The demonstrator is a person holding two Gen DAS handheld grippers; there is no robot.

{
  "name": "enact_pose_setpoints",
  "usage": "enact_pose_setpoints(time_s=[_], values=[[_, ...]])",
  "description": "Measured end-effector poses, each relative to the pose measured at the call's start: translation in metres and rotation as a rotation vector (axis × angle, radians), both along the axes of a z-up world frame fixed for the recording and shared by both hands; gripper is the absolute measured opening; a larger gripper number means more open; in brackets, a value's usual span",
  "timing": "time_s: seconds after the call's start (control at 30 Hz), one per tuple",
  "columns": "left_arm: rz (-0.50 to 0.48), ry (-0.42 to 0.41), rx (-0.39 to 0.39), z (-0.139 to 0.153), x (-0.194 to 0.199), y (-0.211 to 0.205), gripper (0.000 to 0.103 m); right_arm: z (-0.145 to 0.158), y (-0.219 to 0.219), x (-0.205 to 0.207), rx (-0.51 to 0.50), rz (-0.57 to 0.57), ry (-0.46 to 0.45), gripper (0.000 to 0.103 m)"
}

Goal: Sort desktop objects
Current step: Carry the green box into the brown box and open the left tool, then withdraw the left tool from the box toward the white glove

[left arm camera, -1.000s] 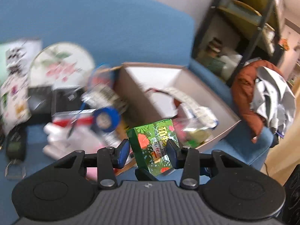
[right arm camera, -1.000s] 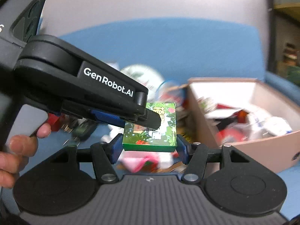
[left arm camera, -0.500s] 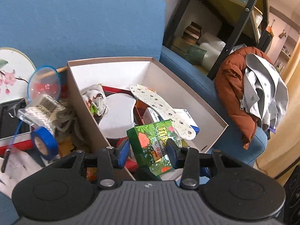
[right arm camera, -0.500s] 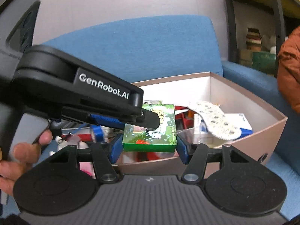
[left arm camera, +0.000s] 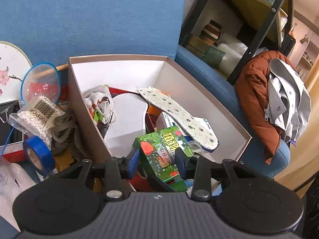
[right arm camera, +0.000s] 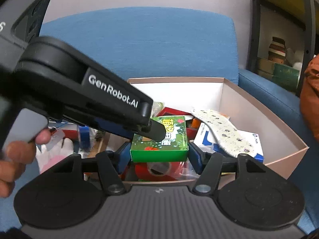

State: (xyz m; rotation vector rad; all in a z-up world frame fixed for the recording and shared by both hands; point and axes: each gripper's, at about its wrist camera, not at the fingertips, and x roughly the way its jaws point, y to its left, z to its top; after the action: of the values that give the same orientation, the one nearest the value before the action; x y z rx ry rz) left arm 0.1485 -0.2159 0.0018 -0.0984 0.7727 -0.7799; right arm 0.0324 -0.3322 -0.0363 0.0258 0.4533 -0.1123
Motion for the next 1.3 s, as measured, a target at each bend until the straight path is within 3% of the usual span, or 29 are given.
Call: enact_pose_setpoints(time_s=[0.07,0.13,0.23,0.47,0.9,1.23,1.3], values=[[0.000,-0.013,-0.010,0.002,-0.004,0.001,0.071,0.000,0.004,-0.002,-0.008,0.015,-0.003,0.075],[-0.008,-0.027,-0.047,0.007,-0.010,0.005,0.087,0.002,0.011,-0.007,-0.032,0.026,-0.023,0.082],[0.006,-0.043,-0.056,0.015,-0.018,0.010,0.097,0.006,0.024,-0.014,-0.131,0.000,-0.046,0.089],[0.053,-0.003,-0.030,0.014,-0.024,0.018,0.098,0.012,0.039,-0.026,-0.175,-0.006,-0.050,0.094],[0.096,-0.043,-0.008,0.017,-0.047,0.043,0.098,0.022,0.056,-0.037,-0.186,-0.015,-0.002,0.097],[0.138,-0.048,-0.050,0.020,-0.068,0.074,0.098,0.029,0.078,-0.043,-0.203,0.002,0.005,0.097],[0.166,-0.080,-0.074,0.018,-0.080,0.090,0.098,0.029,0.086,-0.045,-0.199,0.025,0.004,0.097]])
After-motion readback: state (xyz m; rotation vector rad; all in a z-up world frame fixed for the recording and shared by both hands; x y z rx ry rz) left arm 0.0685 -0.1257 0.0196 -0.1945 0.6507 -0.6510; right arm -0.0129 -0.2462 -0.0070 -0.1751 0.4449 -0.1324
